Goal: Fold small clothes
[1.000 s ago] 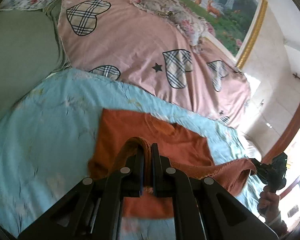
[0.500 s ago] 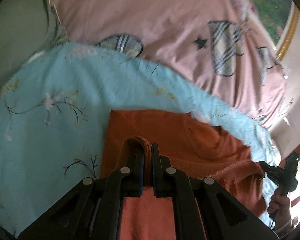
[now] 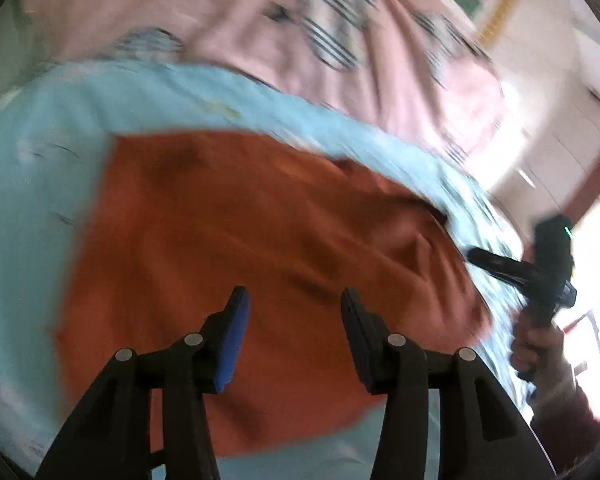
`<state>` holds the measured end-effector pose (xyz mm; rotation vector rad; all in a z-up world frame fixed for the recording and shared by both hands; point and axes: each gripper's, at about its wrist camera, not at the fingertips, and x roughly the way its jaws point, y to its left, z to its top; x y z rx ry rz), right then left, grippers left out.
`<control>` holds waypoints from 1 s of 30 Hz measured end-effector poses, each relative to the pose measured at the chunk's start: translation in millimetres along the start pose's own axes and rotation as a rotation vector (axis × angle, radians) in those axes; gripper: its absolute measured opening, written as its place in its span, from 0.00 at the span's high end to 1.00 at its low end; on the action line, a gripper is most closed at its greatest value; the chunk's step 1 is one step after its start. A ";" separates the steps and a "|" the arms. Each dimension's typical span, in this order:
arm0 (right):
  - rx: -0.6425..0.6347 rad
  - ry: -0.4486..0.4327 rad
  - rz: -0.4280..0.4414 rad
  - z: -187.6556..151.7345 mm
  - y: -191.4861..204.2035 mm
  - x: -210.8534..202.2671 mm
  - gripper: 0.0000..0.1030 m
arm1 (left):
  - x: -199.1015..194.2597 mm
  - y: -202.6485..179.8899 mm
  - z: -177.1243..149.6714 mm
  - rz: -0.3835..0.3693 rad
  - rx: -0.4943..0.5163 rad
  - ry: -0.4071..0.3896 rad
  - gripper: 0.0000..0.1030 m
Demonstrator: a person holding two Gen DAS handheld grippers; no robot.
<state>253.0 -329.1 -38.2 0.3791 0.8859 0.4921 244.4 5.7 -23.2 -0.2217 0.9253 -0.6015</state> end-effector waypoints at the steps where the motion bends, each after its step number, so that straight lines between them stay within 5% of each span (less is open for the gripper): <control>1: -0.036 0.064 -0.006 -4.7 7.2 14.5 0.78 | 8.3 -7.4 -3.7 -0.005 0.017 0.026 0.54; 5: -0.138 0.247 -0.057 -4.1 14.7 65.6 0.80 | 57.8 -10.8 -4.3 0.091 0.087 0.131 0.60; 6: -0.142 0.245 -0.061 1.6 12.4 69.7 0.80 | 62.2 -5.1 0.9 0.104 0.083 0.136 0.75; 7: -0.138 0.230 -0.072 15.4 6.3 74.9 0.80 | 65.4 5.0 8.7 0.113 0.071 0.137 0.89; 12: 0.022 0.065 -0.232 79.1 -52.4 77.3 0.81 | 62.8 73.2 69.0 0.197 -0.037 0.077 0.90; 13: 0.088 0.019 -0.280 89.7 -71.3 72.2 0.84 | 61.1 90.6 79.5 0.251 -0.053 0.057 0.88; 15: 0.195 -0.058 -0.247 99.5 -94.9 59.9 0.84 | 55.0 122.5 91.8 0.368 -0.097 0.022 0.97; 18: 0.231 -0.122 -0.270 97.7 -97.8 41.0 0.81 | 45.1 160.3 93.6 0.249 -0.211 0.004 0.99; 21: 0.173 -0.139 -0.238 79.1 -68.1 23.9 0.81 | 30.3 155.1 87.2 0.304 -0.192 -0.036 0.99; 24: 0.083 -0.093 -0.139 59.0 -27.1 22.5 0.81 | 11.8 137.6 69.0 0.308 -0.206 -0.037 0.97; 30: -0.024 0.015 -0.025 31.5 32.2 54.1 0.80 | -16.7 73.1 16.4 0.195 -0.158 -0.034 0.85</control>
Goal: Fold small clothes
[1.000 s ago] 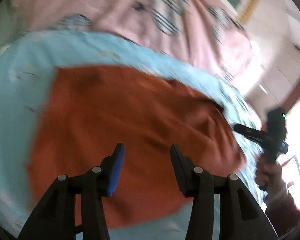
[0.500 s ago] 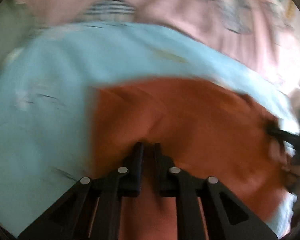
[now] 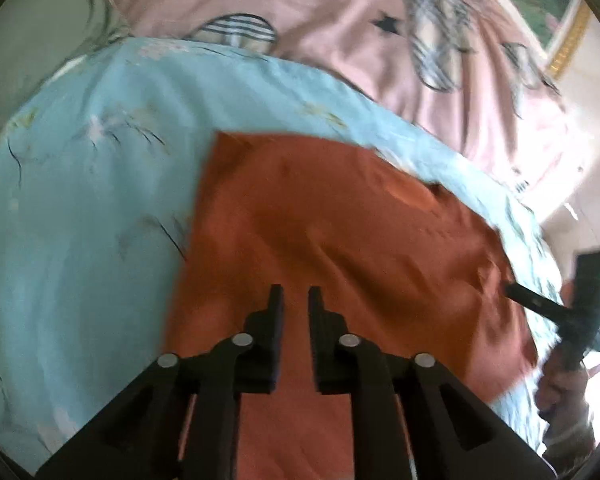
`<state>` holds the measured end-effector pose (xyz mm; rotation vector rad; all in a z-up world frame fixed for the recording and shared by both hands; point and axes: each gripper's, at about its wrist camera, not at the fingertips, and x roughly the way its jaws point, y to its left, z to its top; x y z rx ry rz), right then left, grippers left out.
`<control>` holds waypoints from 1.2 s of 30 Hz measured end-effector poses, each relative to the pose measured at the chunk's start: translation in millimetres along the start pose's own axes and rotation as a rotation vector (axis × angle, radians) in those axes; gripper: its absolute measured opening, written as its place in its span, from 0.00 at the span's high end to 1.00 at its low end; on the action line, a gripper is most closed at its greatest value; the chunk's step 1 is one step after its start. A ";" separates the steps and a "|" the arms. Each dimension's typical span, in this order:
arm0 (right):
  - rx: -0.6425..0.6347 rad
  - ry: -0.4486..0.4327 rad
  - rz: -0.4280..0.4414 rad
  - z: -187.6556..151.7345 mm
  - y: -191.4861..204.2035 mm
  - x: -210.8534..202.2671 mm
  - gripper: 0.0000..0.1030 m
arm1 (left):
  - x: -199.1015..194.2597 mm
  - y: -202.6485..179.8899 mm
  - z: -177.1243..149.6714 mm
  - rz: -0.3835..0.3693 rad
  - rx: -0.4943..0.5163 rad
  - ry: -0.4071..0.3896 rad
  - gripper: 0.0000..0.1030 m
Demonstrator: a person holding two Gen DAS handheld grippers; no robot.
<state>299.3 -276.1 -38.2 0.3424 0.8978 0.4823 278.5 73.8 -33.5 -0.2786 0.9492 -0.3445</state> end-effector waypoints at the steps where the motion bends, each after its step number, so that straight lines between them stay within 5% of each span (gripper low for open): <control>1: -0.013 0.015 0.001 -0.2 5.0 5.9 0.80 | -3.7 -7.4 -8.1 -0.007 0.006 0.002 0.82; 3: -0.025 0.031 -0.006 5.7 11.9 17.9 0.73 | -8.1 -13.8 -19.8 -0.017 0.007 0.016 0.78; 6: -0.034 0.057 -0.050 17.6 19.7 40.4 0.44 | -17.2 -10.6 -27.8 0.002 -0.009 0.000 0.66; 10: -0.074 0.144 -0.104 23.4 31.9 78.1 0.43 | -28.8 6.9 -32.2 0.132 -0.005 -0.056 0.56; 11: -0.082 0.154 -0.111 19.3 31.4 82.0 0.46 | -30.9 13.4 -32.5 0.154 -0.007 -0.068 0.56; 13: -0.111 0.156 -0.159 19.7 36.8 96.8 0.96 | -28.5 23.6 -31.1 0.135 -0.013 -0.057 0.56; 14: -0.095 0.152 -0.157 24.4 36.5 100.4 0.97 | -24.1 25.4 -32.0 0.144 -0.001 -0.044 0.57; 16: -0.040 0.110 -0.111 40.4 36.5 101.8 0.97 | -18.0 22.8 -29.8 0.220 0.048 -0.042 0.77; 17: -0.027 0.085 -0.101 47.2 36.6 101.1 0.98 | -17.3 22.8 -28.5 0.246 0.063 -0.047 0.79; 20: 0.047 0.012 -0.090 65.7 31.4 100.1 1.00 | -11.4 37.0 -21.0 0.346 0.047 -0.035 0.69; 23: 0.134 0.025 -0.024 64.1 22.2 97.0 0.99 | -18.6 49.2 -14.6 0.289 -0.033 -0.022 0.69; 26: 0.124 -0.037 -0.001 46.4 23.0 65.5 0.98 | -38.2 28.1 -11.5 0.222 -0.007 -0.078 0.72; 29: 0.136 -0.077 -0.003 22.1 17.0 34.6 0.98 | -30.9 -1.5 -13.8 0.011 0.010 -0.051 0.71; 31: 0.148 -0.070 -0.014 7.2 9.8 21.3 0.98 | -12.3 -25.2 -15.0 -0.054 0.044 -0.010 0.71; 34: 0.144 -0.034 -0.092 -6.1 -6.3 15.0 0.98 | 28.9 -58.7 -13.5 -0.071 0.111 0.058 0.67; 36: 0.145 -0.016 -0.191 -12.6 -25.5 8.4 0.98 | 52.1 -55.4 -7.0 0.011 0.130 0.084 0.73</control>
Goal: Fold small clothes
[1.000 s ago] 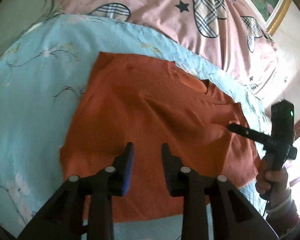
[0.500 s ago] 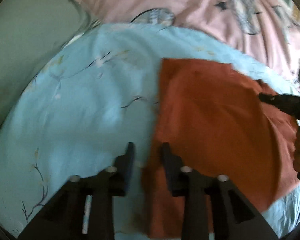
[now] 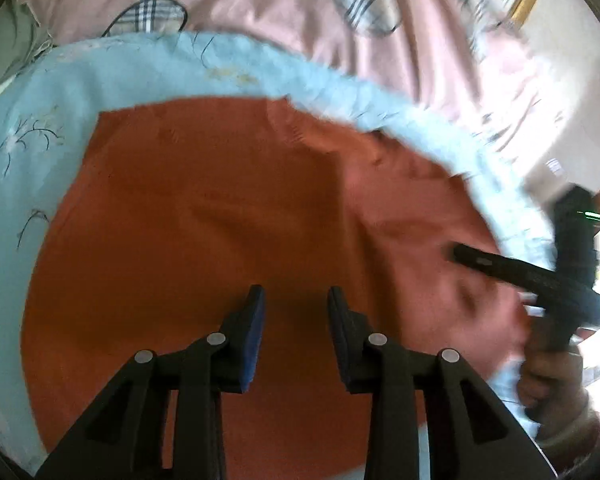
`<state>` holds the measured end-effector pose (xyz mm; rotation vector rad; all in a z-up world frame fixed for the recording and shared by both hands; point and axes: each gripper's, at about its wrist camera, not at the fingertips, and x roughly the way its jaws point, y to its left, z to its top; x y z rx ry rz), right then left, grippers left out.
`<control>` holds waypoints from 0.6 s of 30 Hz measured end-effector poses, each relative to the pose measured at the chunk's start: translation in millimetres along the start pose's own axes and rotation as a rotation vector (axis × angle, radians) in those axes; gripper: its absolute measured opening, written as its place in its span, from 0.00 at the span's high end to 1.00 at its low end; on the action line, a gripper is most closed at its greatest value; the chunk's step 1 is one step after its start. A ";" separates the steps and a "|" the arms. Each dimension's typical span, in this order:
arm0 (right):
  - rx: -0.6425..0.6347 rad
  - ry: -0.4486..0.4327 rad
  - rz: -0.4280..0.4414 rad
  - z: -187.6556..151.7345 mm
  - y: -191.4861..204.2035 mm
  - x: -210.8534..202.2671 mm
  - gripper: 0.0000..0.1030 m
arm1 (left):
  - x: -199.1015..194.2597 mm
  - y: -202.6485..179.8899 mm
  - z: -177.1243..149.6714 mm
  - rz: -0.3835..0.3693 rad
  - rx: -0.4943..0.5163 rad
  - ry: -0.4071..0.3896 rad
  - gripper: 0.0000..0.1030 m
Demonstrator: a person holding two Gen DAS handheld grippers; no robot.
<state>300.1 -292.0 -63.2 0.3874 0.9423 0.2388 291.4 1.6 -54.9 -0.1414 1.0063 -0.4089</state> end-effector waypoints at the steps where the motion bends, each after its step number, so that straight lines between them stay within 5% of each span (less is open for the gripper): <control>1: 0.001 -0.001 -0.065 -0.1 -16.5 -3.4 0.98 | 6.3 9.5 4.4 0.015 0.000 0.002 0.93; 5: 0.028 -0.037 -0.081 9.1 -63.3 -16.1 1.00 | 8.1 66.8 26.7 -0.040 -0.064 -0.022 0.98; 7: 0.052 -0.055 -0.104 16.5 -75.9 -20.6 1.00 | 5.5 85.4 37.1 0.106 -0.047 -0.040 0.99; 9: 0.099 -0.080 -0.163 18.9 -85.8 -26.3 1.00 | 3.9 105.4 42.0 0.053 -0.084 -0.019 0.99; 14: 0.159 -0.095 -0.096 4.5 -82.6 -43.8 0.97 | -18.9 86.2 28.0 0.144 -0.051 -0.014 0.99; 18: 0.103 -0.091 -0.004 -20.3 -52.1 -64.5 0.95 | -58.2 72.5 -7.6 0.089 -0.096 -0.046 0.80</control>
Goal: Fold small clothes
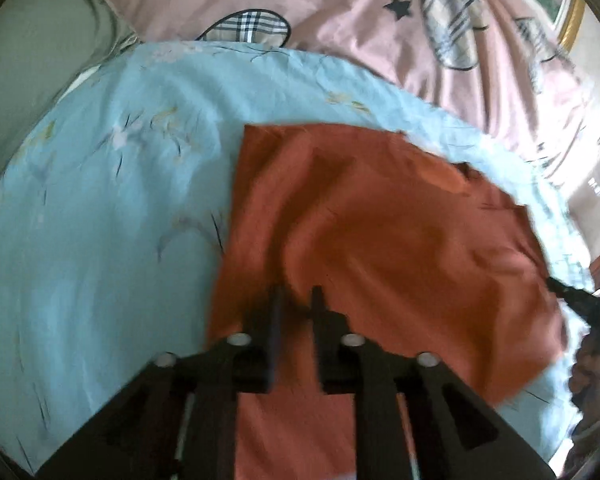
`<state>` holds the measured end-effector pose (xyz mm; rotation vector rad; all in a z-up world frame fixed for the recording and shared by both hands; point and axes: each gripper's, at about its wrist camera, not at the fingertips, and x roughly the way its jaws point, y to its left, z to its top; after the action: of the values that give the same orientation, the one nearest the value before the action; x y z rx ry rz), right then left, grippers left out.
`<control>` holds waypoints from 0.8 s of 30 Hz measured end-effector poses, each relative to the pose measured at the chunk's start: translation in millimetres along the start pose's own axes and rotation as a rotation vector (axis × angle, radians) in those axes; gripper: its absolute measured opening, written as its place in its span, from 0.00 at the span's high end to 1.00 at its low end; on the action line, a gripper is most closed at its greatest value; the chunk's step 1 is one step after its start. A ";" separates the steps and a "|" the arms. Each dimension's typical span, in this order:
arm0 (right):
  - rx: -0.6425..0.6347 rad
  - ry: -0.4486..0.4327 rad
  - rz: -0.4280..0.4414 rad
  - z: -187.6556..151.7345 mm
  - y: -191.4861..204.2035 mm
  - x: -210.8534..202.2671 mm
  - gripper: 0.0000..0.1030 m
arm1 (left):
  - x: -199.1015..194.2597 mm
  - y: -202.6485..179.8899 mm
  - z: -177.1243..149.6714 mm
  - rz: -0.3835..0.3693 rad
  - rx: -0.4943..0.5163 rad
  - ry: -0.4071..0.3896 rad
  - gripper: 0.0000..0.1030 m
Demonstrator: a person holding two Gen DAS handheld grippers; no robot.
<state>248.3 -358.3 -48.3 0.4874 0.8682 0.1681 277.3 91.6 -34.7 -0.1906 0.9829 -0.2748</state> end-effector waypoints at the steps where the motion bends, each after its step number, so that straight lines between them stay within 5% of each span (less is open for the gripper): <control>1: -0.014 0.005 0.015 -9.1 6.8 -5.8 0.93 | -14.9 -2.8 -15.5 -0.038 -0.023 -0.009 0.78; 2: -0.027 0.011 0.029 -18.8 12.9 -10.5 0.90 | -26.2 -5.5 -28.4 -0.067 -0.041 -0.013 0.76; 4: -0.035 0.023 0.046 -36.5 22.9 -15.8 0.68 | -40.1 -8.9 -50.3 -0.095 -0.078 -0.010 0.53; 7: -0.039 0.027 0.078 -60.7 33.0 -23.0 0.60 | -57.6 -5.6 -90.7 -0.149 -0.196 -0.008 0.37; 11: -0.029 0.057 0.125 -86.2 44.7 -23.1 0.60 | -44.7 4.9 -121.6 -0.237 -0.381 0.026 0.34; 18: -0.021 0.072 0.145 -98.4 56.3 -24.3 0.60 | -18.4 14.1 -102.6 -0.241 -0.485 -0.054 0.27; 20: -0.017 0.066 0.137 -96.2 55.4 -26.8 0.60 | -9.0 22.0 -90.2 -0.221 -0.509 -0.094 0.36; 22: -0.010 0.056 0.127 -92.2 52.6 -30.6 0.60 | -0.8 31.4 -77.9 -0.176 -0.524 -0.106 0.76; 24: -0.009 0.046 0.118 -88.5 49.7 -34.4 0.60 | 6.5 49.4 -69.5 -0.210 -0.576 -0.119 0.88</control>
<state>161.1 -295.9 -49.2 0.5283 0.8838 0.2920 229.4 134.1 -91.4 -0.8303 0.9050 -0.1627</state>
